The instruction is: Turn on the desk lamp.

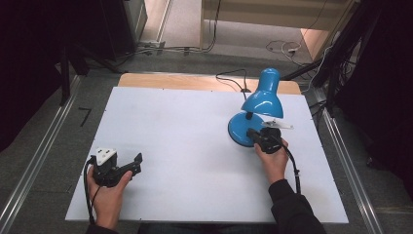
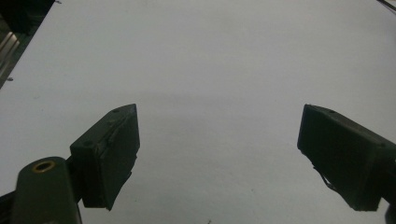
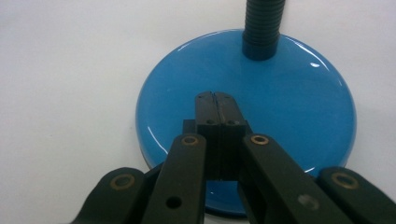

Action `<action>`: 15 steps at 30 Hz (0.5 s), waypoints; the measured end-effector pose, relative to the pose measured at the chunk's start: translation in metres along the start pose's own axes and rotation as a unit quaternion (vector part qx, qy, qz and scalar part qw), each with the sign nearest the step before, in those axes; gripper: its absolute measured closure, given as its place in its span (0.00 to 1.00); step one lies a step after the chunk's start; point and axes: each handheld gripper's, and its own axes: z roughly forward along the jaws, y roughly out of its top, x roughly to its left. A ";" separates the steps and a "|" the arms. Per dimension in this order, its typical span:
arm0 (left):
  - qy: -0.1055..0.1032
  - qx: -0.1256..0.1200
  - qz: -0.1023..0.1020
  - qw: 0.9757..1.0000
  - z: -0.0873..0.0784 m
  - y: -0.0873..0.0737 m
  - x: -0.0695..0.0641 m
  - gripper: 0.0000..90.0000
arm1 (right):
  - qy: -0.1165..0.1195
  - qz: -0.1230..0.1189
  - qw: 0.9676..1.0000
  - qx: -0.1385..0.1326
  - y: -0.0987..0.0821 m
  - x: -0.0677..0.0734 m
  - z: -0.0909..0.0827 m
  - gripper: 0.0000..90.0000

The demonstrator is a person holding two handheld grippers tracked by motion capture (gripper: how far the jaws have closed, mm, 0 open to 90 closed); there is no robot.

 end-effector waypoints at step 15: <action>-0.001 -0.001 -0.005 1.000 0.000 0.000 0.001 0.15 | -0.007 -0.007 1.000 -0.005 -0.002 0.000 0.000 0.98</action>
